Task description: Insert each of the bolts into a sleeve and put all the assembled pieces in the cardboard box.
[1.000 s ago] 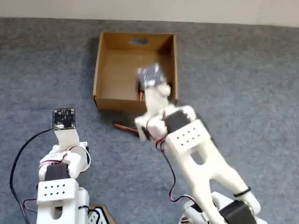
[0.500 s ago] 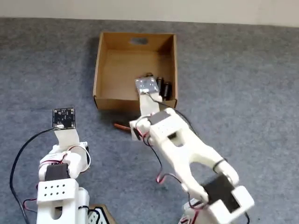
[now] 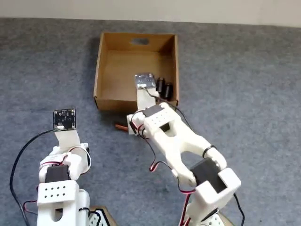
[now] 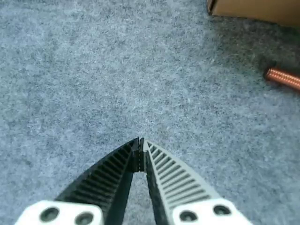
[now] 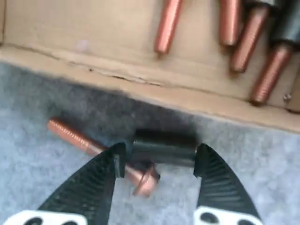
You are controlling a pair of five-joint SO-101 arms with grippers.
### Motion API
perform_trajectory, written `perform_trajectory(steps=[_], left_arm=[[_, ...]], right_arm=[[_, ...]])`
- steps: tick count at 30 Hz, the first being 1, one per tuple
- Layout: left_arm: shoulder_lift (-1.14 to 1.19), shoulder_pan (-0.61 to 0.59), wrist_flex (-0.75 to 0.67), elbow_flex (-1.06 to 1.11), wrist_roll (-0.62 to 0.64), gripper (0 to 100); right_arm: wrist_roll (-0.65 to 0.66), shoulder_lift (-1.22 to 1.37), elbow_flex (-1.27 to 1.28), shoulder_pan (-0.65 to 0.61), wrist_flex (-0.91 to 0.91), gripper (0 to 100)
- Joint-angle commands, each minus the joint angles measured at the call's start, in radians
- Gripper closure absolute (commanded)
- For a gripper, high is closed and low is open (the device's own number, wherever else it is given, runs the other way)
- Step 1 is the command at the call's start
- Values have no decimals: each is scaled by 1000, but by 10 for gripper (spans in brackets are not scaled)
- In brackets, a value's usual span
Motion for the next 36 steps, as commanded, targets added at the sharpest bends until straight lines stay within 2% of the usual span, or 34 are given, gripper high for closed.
perform_trajectory(steps=[1,5,11,16,19,21,25,30,32,36], left_arm=[[-13,-7,-15,-30,9,966],[-13,-7,-15,-30,9,966],[-13,-7,-15,-30,9,966],[-13,-7,-15,-30,9,966],[-13,-7,-15,-30,9,966],[-13,-5,-15,-30,9,966],[-13,-5,-15,-30,9,966],[-13,-5,-15,-30,9,966],[-13,-5,-15,-28,9,966],[-13,-5,-15,-28,9,966]], right_arm=[[-6,-1,-24,-5,-4,798],[-3,-16,-22,15,-5,880],[-3,-36,-16,51,13,882],[3,-173,-15,84,128,882],[74,-280,-12,96,236,882],[166,-334,-12,114,318,882],[445,-400,59,180,424,882],[824,-463,320,214,420,882],[913,-501,421,217,374,882],[1011,-601,552,282,286,882]])
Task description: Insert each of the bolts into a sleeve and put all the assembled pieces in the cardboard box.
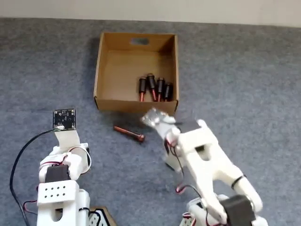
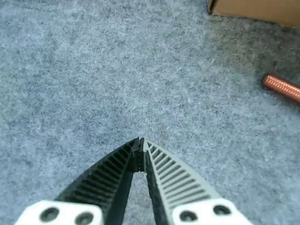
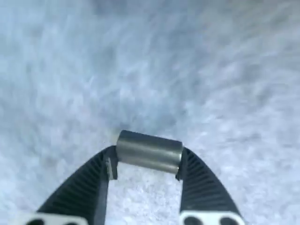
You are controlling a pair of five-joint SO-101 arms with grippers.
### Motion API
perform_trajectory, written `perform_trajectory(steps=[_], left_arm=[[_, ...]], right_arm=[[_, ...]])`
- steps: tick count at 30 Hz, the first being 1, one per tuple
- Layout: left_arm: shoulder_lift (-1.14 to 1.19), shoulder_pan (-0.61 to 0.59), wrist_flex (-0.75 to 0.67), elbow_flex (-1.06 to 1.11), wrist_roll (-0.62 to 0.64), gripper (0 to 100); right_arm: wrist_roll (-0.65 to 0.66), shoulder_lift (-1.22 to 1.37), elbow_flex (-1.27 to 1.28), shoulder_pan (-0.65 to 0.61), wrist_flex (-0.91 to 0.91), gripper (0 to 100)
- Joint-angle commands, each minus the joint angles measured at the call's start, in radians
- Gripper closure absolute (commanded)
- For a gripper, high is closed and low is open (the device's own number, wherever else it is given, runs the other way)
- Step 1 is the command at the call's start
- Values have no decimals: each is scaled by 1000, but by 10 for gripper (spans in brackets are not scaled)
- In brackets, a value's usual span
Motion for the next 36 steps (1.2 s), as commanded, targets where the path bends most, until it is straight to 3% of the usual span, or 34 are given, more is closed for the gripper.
perform_trajectory(steps=[1,5,10,14,22,25,28,32,36], left_arm=[[-13,-5,-15,-28,9,966],[-13,-5,-15,-28,9,966],[-13,-5,-15,-28,9,966],[-13,-5,-15,-28,9,966],[-13,-7,-15,-28,9,966],[-13,-7,-15,-28,9,966],[-13,-5,-15,-28,9,966],[-13,-7,-15,-30,9,966],[-13,-7,-15,-30,9,966]], right_arm=[[95,-111,84,70,-79,882],[49,-193,154,111,-137,882],[-279,-260,171,114,-116,811],[-450,-275,170,107,-87,731],[-568,-272,170,104,-125,731],[-746,-272,170,108,-128,755],[-893,-272,162,99,-131,841],[-927,-271,143,91,-131,858],[-930,-269,143,91,-131,803]])
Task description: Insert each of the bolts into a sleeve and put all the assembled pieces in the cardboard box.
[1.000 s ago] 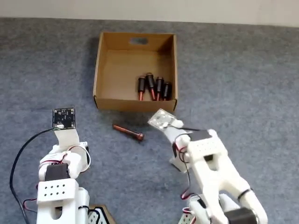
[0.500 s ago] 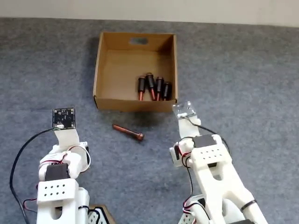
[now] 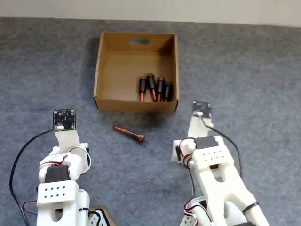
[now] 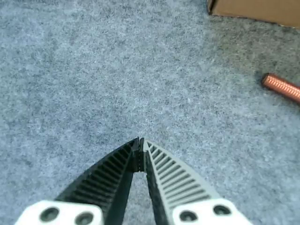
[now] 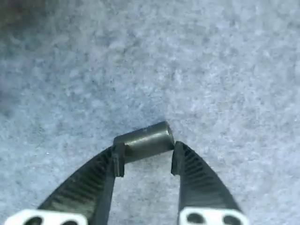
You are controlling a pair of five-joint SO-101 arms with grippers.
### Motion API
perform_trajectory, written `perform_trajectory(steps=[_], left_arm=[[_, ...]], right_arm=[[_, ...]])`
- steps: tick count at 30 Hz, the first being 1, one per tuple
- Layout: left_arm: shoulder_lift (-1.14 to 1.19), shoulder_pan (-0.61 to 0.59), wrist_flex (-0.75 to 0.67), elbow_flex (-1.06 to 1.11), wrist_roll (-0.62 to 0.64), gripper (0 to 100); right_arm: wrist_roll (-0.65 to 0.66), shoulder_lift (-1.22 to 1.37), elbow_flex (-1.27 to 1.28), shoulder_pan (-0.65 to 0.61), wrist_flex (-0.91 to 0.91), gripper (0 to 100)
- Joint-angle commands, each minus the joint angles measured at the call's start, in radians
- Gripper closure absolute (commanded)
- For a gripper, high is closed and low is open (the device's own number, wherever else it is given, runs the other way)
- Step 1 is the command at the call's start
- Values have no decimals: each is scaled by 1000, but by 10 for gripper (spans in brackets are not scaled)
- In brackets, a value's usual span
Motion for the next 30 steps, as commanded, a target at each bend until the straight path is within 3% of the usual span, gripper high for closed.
perform_trajectory(steps=[1,13,25,30], left_arm=[[-13,-7,-15,-30,9,966],[-13,-10,-14,-33,9,969],[-13,-10,-11,-35,9,969],[-13,-10,-12,-35,9,969]], right_arm=[[-15,-16,-31,-13,-10,790],[-14,-5,-22,-30,-44,782],[-14,302,-176,-39,-38,786],[35,257,-214,-44,-38,891]])
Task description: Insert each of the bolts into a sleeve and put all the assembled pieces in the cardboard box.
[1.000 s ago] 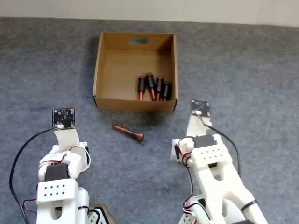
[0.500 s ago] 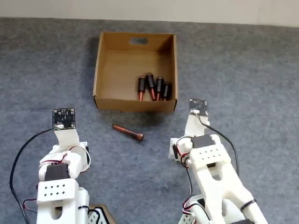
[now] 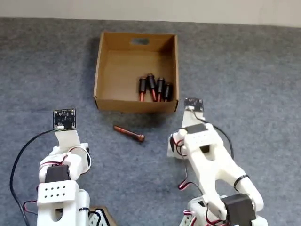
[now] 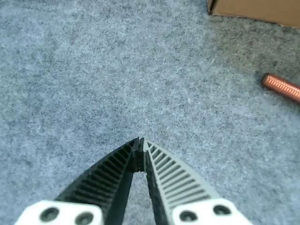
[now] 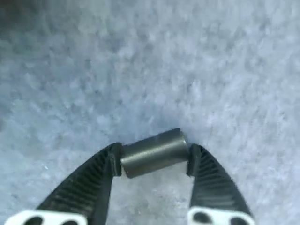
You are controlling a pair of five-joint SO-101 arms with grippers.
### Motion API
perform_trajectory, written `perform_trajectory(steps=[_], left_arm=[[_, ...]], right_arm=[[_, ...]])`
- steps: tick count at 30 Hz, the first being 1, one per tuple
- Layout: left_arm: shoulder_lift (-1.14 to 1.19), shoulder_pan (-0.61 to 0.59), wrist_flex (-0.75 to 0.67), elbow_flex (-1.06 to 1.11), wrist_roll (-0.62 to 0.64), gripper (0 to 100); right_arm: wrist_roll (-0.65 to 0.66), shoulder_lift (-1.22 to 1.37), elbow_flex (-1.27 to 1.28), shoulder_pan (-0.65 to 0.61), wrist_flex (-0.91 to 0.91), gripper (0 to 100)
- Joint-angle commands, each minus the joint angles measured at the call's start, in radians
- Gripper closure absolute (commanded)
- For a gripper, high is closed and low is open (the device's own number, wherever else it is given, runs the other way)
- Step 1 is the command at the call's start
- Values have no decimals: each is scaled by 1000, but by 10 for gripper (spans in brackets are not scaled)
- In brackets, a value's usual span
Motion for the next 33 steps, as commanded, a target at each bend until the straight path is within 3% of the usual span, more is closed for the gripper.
perform_trajectory(steps=[1,7,15,19,21,26,29,33], left_arm=[[-13,-10,-12,-35,9,969],[-13,-10,-12,-35,9,969],[-13,-10,-12,-35,9,969],[-13,-10,-14,-35,9,969],[-13,-10,-14,-35,9,969],[-13,-10,-14,-35,9,969],[-13,-10,-14,-35,9,969],[-13,-10,-14,-35,9,969]], right_arm=[[87,-42,-59,-8,-4,898],[288,-36,-104,-4,-7,898],[844,-36,-88,15,41,898],[1023,-36,-90,12,157,896],[1016,-31,-90,10,177,877],[870,-28,-84,7,177,710],[743,-35,-91,7,182,722],[476,-28,-91,7,179,752]])
